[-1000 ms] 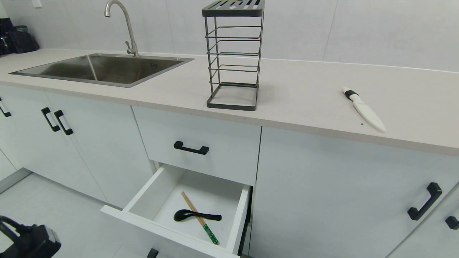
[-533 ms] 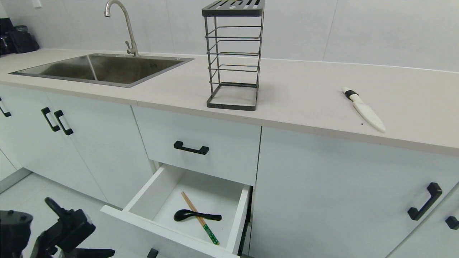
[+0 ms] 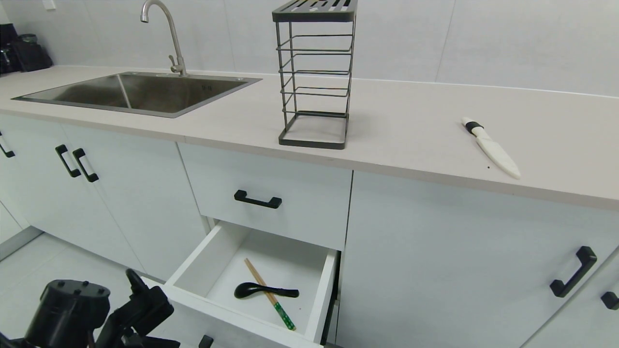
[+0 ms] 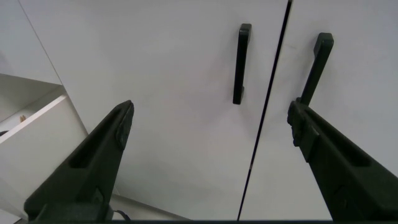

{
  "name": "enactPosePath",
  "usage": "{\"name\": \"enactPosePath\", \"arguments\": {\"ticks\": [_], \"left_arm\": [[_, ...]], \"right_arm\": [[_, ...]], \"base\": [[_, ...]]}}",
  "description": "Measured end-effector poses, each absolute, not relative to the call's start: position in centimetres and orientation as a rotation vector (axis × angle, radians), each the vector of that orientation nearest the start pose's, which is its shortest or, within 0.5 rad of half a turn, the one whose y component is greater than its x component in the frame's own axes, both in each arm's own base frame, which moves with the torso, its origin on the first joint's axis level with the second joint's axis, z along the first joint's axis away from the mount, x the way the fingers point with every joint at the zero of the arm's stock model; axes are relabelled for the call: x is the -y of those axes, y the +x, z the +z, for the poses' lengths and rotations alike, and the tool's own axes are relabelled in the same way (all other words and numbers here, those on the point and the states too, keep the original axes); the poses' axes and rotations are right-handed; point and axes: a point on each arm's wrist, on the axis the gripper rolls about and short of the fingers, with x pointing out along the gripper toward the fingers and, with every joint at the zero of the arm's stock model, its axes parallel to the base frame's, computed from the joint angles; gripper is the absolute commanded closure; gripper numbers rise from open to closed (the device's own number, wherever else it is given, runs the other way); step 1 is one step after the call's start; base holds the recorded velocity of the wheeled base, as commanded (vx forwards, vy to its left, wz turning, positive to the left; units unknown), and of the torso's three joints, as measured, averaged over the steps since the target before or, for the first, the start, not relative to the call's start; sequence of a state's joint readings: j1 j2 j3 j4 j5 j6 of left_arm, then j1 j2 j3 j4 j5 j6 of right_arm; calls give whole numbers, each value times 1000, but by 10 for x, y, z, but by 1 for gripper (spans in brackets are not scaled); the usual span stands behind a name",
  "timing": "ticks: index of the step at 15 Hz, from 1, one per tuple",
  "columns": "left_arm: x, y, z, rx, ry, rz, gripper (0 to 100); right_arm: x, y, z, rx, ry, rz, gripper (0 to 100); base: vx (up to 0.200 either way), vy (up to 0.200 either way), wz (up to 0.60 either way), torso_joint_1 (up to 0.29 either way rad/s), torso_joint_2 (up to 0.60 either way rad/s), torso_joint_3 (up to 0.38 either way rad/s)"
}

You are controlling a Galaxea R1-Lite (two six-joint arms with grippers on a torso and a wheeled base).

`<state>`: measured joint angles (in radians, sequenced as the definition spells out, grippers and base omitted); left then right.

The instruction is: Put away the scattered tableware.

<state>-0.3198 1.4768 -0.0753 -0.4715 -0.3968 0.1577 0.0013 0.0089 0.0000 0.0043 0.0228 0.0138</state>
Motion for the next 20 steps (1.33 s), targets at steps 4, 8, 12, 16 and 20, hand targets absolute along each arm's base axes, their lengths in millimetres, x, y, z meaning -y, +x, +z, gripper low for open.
{"name": "enactPosePath", "arguments": {"ticks": [4, 8, 12, 16, 20], "left_arm": [[56, 141, 49, -880, 123, -713, 0], [59, 152, 40, -873, 139, -676, 0], [63, 166, 30, -803, 145, -660, 0], [65, 173, 19, -779, 142, -651, 0], [66, 179, 16, -786, 138, -646, 0]], "right_arm": [[0, -22, 75, -14, 14, 24, 0], [0, -22, 75, -14, 14, 24, 0], [0, -22, 75, -14, 14, 24, 0], [0, -22, 75, -14, 14, 24, 0], [0, -22, 75, -15, 14, 24, 0]], "base": [[0, 0, 0, 0, 0, 0], [0, 0, 0, 0, 0, 0], [0, 0, 0, 0, 0, 0], [0, 0, 0, 0, 0, 0], [0, 0, 0, 0, 0, 0]]}}
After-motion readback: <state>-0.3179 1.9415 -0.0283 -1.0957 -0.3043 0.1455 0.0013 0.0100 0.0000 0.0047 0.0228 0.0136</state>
